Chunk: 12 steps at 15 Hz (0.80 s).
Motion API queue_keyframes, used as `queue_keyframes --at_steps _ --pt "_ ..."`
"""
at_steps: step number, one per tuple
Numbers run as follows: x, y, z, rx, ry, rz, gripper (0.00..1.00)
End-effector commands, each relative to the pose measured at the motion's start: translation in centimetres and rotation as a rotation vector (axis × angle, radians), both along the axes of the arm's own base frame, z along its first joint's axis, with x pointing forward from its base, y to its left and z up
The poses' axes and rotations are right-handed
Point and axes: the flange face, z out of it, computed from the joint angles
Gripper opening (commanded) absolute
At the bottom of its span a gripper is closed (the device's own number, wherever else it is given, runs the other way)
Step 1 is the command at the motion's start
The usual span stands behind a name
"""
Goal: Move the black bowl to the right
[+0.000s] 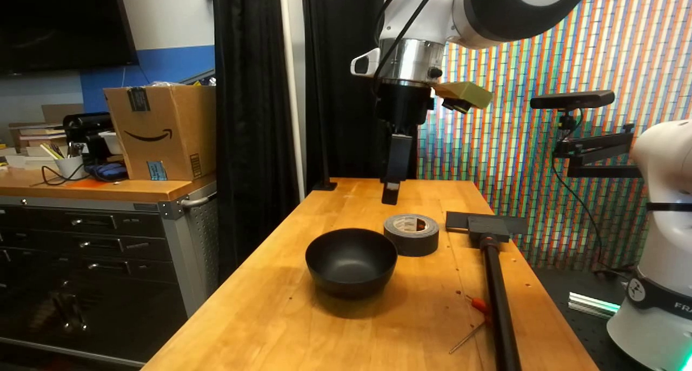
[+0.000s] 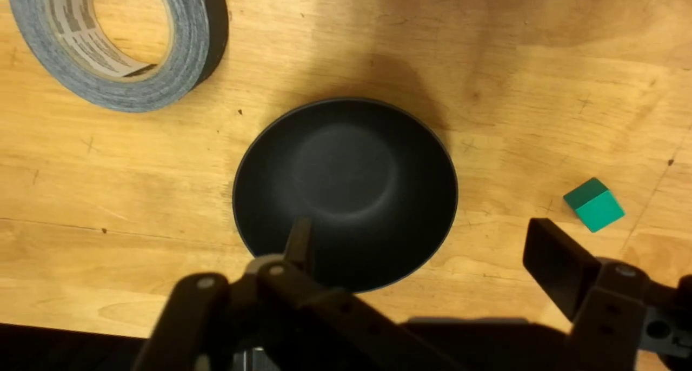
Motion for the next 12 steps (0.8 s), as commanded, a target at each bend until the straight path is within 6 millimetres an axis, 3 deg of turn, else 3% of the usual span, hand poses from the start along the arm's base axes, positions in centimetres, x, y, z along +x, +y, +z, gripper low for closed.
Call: queue_keyframes --at_steps 1,8,9,12 --pt "1.0 -0.1 0.2 -0.039 0.045 0.025 1.00" --pt "3.1 1.5 -0.8 -0.096 0.128 0.101 1.00" --pt "2.3 0.2 -0.9 -0.107 0.141 0.118 1.00" --pt "2.7 0.8 -2.0 -0.117 0.168 0.163 1.00"
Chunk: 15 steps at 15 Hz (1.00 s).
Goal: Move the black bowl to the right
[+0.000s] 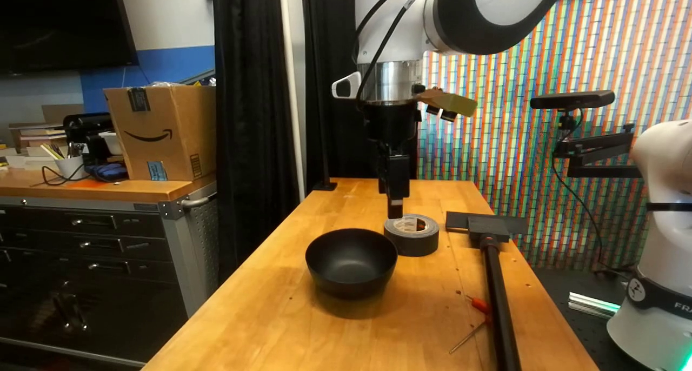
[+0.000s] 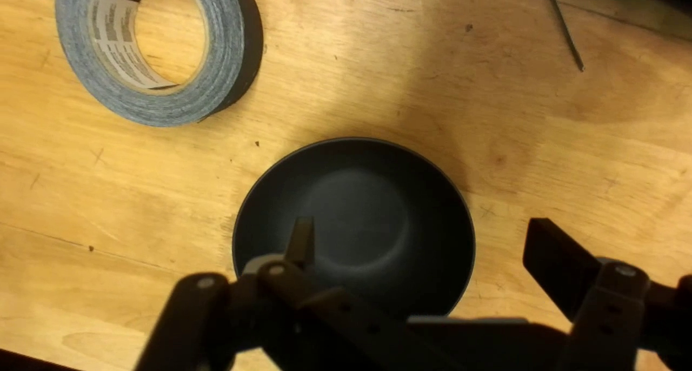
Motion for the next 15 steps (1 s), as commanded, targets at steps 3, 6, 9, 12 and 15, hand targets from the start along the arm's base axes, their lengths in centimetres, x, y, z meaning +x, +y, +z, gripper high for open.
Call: queue_keyframes --at_steps 3,6,9,12,15 --pt "1.2 0.6 -1.1 -0.003 0.036 0.062 1.00" --pt "1.3 2.0 -1.9 0.024 0.045 0.086 1.00" --pt "1.5 3.7 -3.4 0.037 0.049 0.136 1.00" --pt "1.6 5.5 -5.0 0.060 0.065 0.192 1.00" --pt "1.3 7.0 -6.0 0.075 0.076 0.238 1.00"
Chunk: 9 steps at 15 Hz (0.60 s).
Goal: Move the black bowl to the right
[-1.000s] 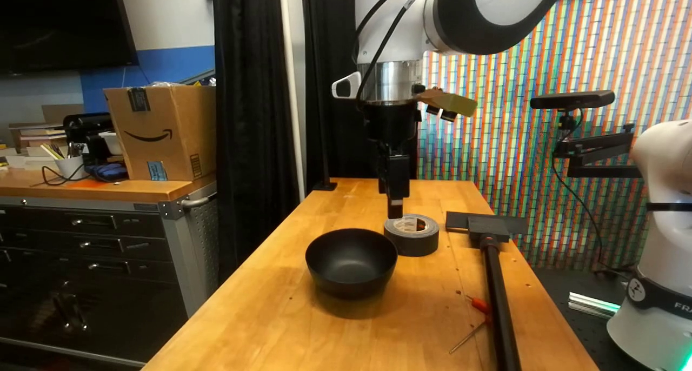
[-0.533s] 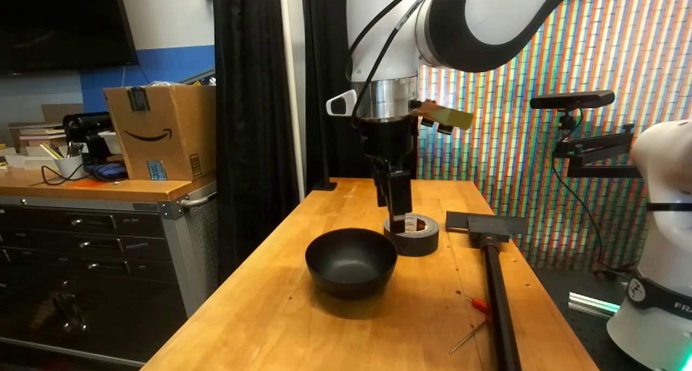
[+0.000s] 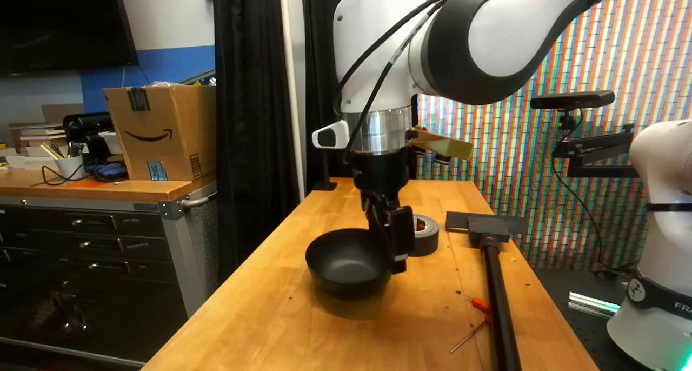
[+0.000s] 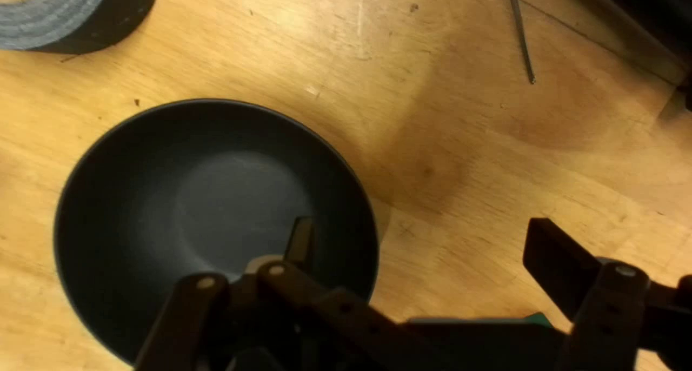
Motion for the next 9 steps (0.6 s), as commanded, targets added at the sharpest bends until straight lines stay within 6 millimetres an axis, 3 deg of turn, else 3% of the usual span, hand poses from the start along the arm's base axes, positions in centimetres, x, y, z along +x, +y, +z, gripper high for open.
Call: queue_keyframes --at_steps 1,5,9 --pt "0.6 1.7 -0.7 0.045 0.000 0.066 1.00" --pt "0.5 2.4 -1.5 0.083 0.002 0.162 1.00" --pt "0.0 1.8 -2.0 0.122 0.017 0.276 1.00"
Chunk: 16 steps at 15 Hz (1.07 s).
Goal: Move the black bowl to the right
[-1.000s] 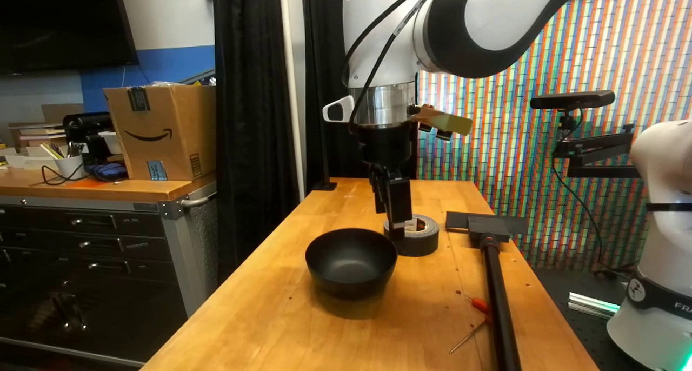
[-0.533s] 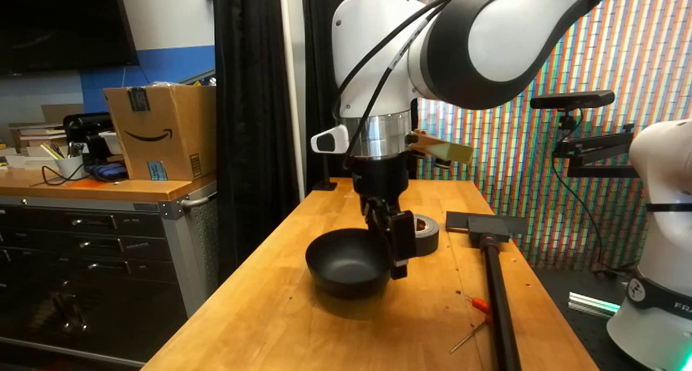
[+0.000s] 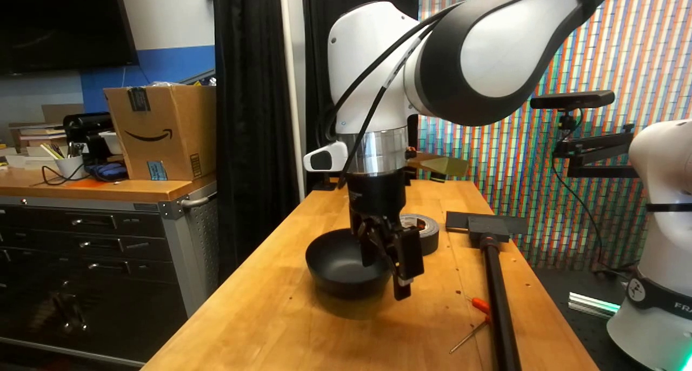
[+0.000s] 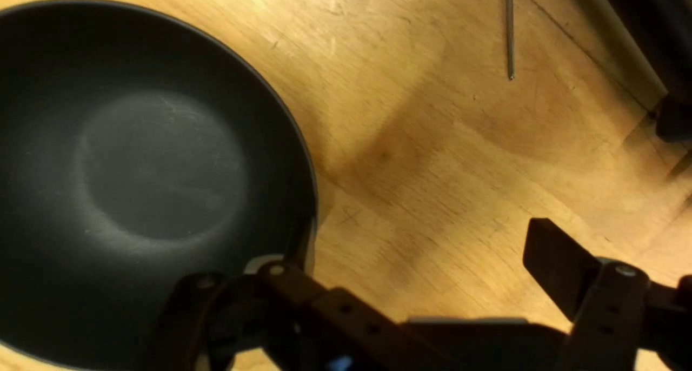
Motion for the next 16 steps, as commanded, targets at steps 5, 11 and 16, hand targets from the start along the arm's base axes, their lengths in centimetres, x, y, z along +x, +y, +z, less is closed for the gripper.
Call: queue_keyframes --at_steps 5,11,16 --pt "-0.9 -1.9 -0.5 0.101 0.008 0.194 1.00" --pt "-0.3 -6.6 -1.3 0.124 0.012 0.211 1.00" --pt "-0.4 -9.2 -2.1 0.129 0.017 0.177 1.00"
